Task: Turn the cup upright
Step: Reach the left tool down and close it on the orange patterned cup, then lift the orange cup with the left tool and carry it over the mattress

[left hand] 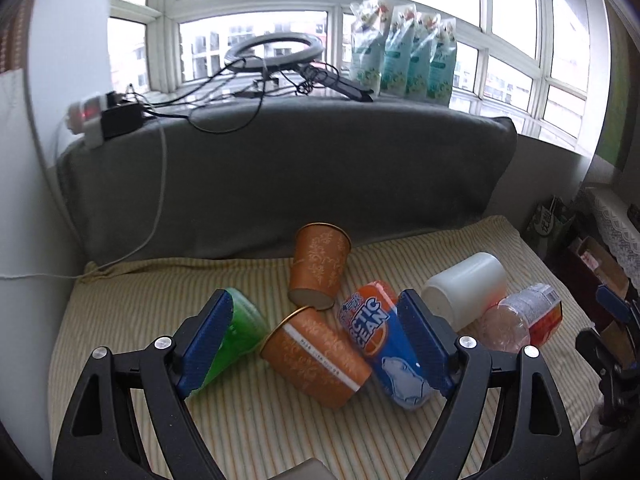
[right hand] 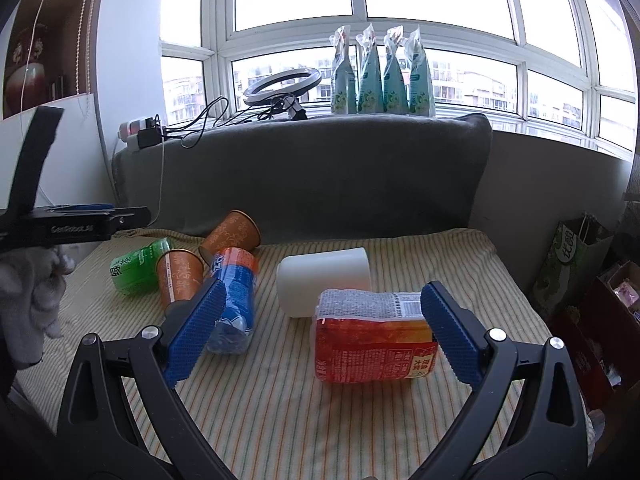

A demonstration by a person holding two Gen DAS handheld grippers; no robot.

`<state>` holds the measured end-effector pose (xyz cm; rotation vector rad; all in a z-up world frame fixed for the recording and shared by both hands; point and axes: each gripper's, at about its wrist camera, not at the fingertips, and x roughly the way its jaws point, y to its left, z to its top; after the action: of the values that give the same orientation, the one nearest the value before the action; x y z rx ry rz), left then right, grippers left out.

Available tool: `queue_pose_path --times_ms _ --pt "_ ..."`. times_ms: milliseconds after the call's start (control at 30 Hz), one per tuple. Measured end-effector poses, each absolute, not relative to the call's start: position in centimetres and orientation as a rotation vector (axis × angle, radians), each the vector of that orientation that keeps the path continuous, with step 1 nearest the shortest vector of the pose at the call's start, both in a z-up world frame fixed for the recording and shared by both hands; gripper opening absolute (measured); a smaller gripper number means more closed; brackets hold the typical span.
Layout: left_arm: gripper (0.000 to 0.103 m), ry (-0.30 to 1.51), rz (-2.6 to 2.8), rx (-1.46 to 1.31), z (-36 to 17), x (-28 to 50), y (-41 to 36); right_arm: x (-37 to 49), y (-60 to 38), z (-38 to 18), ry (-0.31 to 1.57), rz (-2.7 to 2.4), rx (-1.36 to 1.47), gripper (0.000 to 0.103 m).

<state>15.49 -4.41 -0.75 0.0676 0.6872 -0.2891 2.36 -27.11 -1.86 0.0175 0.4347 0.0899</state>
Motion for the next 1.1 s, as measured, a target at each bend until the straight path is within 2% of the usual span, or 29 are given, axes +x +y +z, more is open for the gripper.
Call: queue_pose_path --times_ms 500,833,900,967,1100 --pt "0.083 1.035 -0.414 0.045 -4.8 27.2 -7.7 2.7 -31.4 -2.9 0.480 0.021 0.081 0.100" --pt "0.081 1.185 -0.393 0.105 -8.2 30.1 -9.4 2.2 -33.8 -3.8 0.514 -0.025 0.117 0.100" --pt "0.078 1.201 -0.390 0.112 -8.6 30.5 -9.6 2.1 -34.3 -4.0 0.522 -0.036 0.127 0.100" --pt "0.066 1.218 -0.380 0.110 -9.0 30.7 -9.5 2.2 -34.7 -4.3 0.529 -0.043 0.140 0.100" --pt "0.064 1.227 -0.369 0.110 -9.5 30.7 -9.2 2.2 -35.2 -4.6 0.535 -0.048 0.149 0.100"
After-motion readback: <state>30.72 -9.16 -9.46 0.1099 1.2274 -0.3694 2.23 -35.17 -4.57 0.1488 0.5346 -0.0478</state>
